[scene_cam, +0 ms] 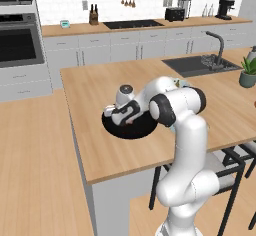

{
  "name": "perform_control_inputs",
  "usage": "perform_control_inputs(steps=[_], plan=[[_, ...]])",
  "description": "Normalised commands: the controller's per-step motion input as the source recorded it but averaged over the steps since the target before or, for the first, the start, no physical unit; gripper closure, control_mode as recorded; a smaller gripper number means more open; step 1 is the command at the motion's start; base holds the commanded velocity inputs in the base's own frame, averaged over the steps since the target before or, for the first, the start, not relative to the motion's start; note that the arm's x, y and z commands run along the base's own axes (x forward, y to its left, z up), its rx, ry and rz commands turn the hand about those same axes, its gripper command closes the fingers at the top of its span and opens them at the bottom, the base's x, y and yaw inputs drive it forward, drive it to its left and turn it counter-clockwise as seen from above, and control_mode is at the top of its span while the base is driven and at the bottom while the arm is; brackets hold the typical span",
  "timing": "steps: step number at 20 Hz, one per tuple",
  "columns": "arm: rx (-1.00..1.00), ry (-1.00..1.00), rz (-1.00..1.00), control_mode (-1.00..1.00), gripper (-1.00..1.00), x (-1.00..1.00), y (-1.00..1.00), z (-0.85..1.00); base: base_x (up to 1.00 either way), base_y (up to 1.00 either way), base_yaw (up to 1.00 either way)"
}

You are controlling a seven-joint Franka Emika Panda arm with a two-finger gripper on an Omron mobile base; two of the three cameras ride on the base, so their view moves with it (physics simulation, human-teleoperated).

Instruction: Place one bun and one sausage from the bowl on each plate.

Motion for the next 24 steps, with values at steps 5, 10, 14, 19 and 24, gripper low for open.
perform_control_inputs(steps=[5, 10, 14, 19, 24], plan=[[0.00, -0.04, 0.00, -1.00, 1.00, 0.00, 0.00, -0.02, 0.00, 0.00, 0.00], [0.02, -0.02, 0.00, -1.00, 1.00, -0.03, 0.00, 0.19, 0.00, 0.00, 0.00], [0.00, -0.01, -0.06, -1.00, 1.00, -0.44, 0.08, 0.75, 0.00, 0.00, 0.00], [0.00, 0.10, -0.08, -1.00, 1.00, -0.72, 0.02, 1.00, 0.00, 0.00, 0.00], [0.05, 0.16, -0.01, -1.00, 1.00, -0.96, -0.20, 0.87, 0.00, 0.00, 0.00]])
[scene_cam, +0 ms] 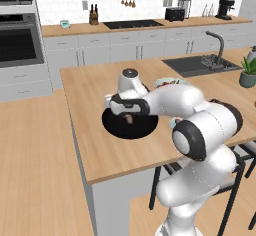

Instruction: Place one bun and one sausage from the bowl on each plate.

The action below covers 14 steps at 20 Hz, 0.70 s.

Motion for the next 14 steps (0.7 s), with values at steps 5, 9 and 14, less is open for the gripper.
perform_control_inputs(steps=[5, 9, 14], plan=[[0.13, 0.05, 0.00, -1.00, 1.00, -1.00, -0.51, 0.61, 0.00, 0.00, 0.00], [0.06, 0.01, 0.00, -1.00, 1.00, -1.00, -0.66, 0.40, 0.00, 0.00, 0.00], [-0.08, 0.00, 0.00, -1.00, 1.00, -0.90, -0.74, 0.09, 0.00, 0.00, 0.00]])
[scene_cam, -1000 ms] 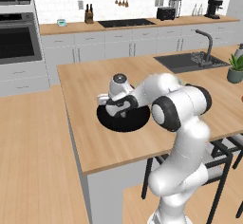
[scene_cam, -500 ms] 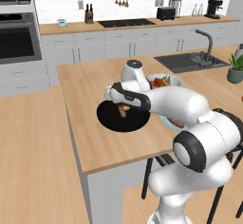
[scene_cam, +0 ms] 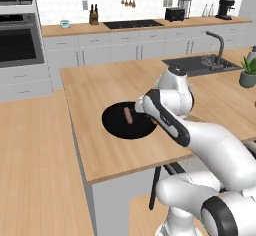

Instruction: Place one bun and one sausage from the bowl on each plate.

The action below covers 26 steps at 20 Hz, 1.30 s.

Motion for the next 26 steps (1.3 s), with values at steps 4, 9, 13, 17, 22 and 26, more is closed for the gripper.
perform_control_inputs(steps=[4, 9, 13, 17, 22, 26], plan=[[-0.19, -0.02, 0.06, -1.00, 1.00, -0.40, -0.76, -0.22, 0.00, 0.00, 0.00], [-0.08, 0.02, 0.01, -1.00, 1.00, -0.15, -0.10, -0.07, 0.00, 0.00, 0.00], [0.00, 0.00, 0.00, -1.00, 1.00, -0.04, 0.00, -0.01, 0.00, 0.00, 0.00], [0.00, 0.00, 0.00, 1.00, 1.00, -0.13, 0.00, -0.02, -0.52, -0.10, 0.00], [0.00, 0.00, 0.00, 1.00, 1.00, 0.00, 0.00, 0.00, -0.40, -0.74, 0.00], [0.00, 0.00, 0.00, 1.00, 1.00, 0.00, 0.00, 0.00, -0.02, -1.00, 0.09]])
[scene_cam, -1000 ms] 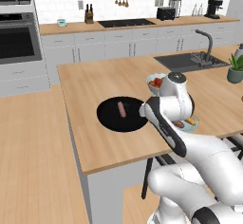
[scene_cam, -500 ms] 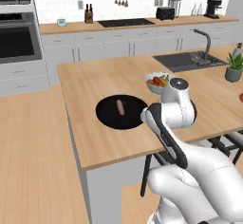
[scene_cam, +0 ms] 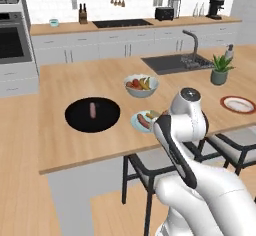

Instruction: Place one bun and one sausage from the bowl on each plate.

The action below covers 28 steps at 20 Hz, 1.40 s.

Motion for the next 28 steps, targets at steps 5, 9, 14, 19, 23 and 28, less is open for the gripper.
perform_control_inputs(steps=[5, 9, 14, 19, 23, 28], plan=[[0.00, 0.00, 0.00, 1.00, 1.00, 0.00, 0.00, 0.00, 0.25, -1.00, 0.20], [0.00, 0.00, 0.00, 1.00, 1.00, 0.00, 0.00, 0.00, 0.20, -1.00, 0.18], [0.00, 0.00, 0.00, 1.00, 1.00, 0.00, 0.00, 0.00, 0.09, -1.00, 0.07], [0.00, 0.00, 0.00, 1.00, 1.00, 0.00, 0.00, 0.00, 0.38, -0.82, -0.01], [0.00, 0.00, 0.00, 1.00, 1.00, 0.00, 0.00, 0.00, 0.86, -0.28, -0.10], [0.00, 0.00, 0.00, 1.00, 1.00, 0.00, 0.00, 0.00, 0.72, 0.00, -0.08]])
